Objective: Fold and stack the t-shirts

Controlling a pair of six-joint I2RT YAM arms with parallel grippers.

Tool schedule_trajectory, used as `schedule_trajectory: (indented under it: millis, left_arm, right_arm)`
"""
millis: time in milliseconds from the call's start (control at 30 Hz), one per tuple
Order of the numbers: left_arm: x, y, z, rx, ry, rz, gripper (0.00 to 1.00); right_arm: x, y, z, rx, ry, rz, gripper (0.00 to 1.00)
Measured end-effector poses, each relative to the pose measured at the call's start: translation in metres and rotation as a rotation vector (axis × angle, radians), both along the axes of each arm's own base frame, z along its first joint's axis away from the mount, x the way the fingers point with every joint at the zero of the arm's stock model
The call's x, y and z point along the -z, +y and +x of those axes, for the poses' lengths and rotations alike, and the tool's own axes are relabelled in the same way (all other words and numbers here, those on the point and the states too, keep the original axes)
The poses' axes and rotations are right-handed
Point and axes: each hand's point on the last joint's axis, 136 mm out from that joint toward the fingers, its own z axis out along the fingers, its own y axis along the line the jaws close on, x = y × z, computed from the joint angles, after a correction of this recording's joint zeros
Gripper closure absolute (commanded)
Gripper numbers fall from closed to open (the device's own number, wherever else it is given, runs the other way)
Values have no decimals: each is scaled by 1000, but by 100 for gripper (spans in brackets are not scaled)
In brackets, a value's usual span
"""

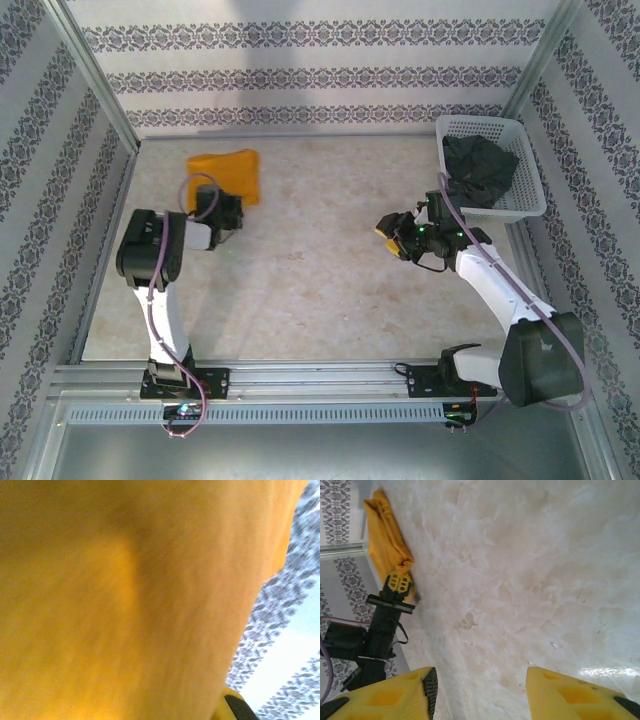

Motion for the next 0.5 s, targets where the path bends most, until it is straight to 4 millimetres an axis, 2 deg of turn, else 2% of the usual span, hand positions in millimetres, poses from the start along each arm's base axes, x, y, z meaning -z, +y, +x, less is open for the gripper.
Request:
schedule_trajectory:
  millis: [67,133,267,367,500]
  left_arm:
    - [1,29,18,54,-25,12,100]
    - [3,52,27,110,-32,46,100]
    - [-3,91,27,190,-16,125,100]
    - [-1,112,24,223,8,169,100]
    - [5,124,15,246,40,191,100]
  right_arm:
    - [2,2,5,-5,10,2,50]
    - [4,4,11,-8,17,4,50]
    - [4,8,22,-17,17,13,50]
    - [3,10,30,-20,12,18,50]
    - [1,15,38,-34,-1,32,51]
